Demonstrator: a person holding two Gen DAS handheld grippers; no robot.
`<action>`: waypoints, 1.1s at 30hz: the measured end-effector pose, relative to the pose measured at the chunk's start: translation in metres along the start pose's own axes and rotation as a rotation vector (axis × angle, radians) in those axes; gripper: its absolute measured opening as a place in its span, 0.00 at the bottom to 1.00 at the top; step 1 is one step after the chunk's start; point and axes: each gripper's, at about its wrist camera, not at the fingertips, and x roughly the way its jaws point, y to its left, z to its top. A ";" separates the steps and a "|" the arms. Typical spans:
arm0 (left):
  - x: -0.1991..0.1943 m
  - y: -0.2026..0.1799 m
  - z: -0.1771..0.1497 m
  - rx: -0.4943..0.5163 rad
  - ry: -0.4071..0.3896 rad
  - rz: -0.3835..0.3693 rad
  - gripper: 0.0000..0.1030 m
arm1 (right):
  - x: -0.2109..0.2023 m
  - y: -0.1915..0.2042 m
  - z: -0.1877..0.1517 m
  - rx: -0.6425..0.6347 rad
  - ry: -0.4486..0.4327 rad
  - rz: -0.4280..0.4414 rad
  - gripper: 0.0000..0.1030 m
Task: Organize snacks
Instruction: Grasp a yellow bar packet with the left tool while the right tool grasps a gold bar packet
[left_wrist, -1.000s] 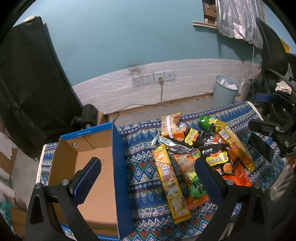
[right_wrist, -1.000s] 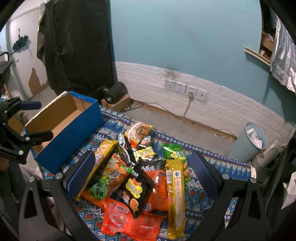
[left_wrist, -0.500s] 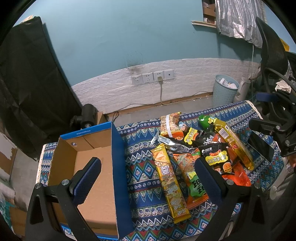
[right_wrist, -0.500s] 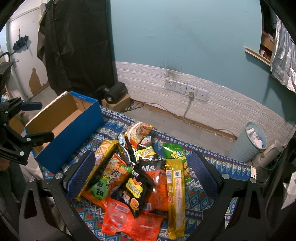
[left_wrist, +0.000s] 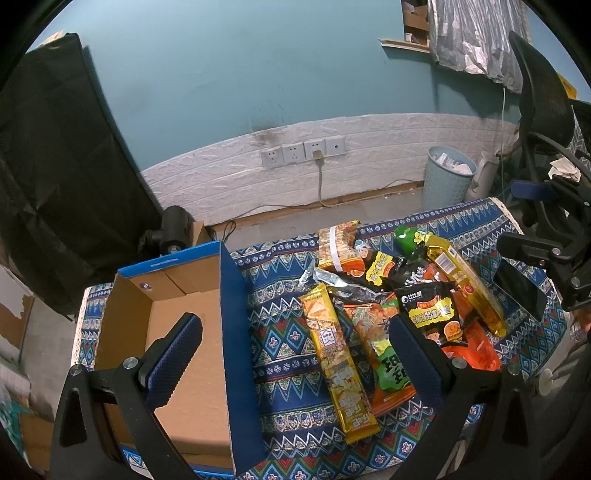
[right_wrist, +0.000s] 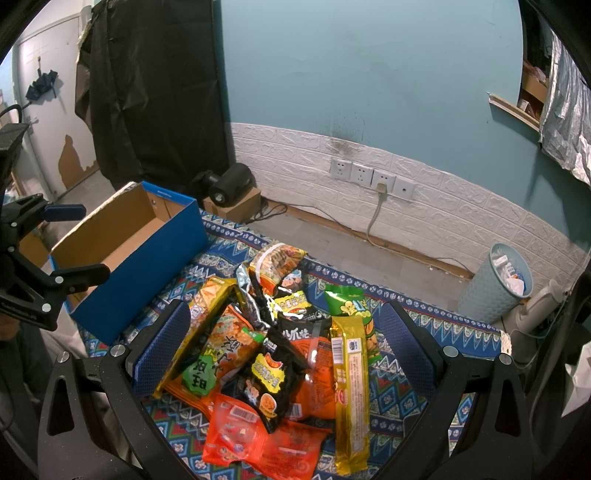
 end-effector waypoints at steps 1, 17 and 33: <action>0.000 0.000 0.000 0.001 0.001 0.000 0.99 | 0.000 0.001 -0.001 0.000 0.000 0.000 0.98; 0.022 -0.001 0.003 -0.001 0.057 0.004 0.99 | 0.008 -0.011 -0.007 0.003 0.040 -0.008 0.98; 0.116 -0.009 -0.012 -0.072 0.306 -0.012 0.99 | 0.068 -0.084 -0.050 0.122 0.270 -0.033 0.94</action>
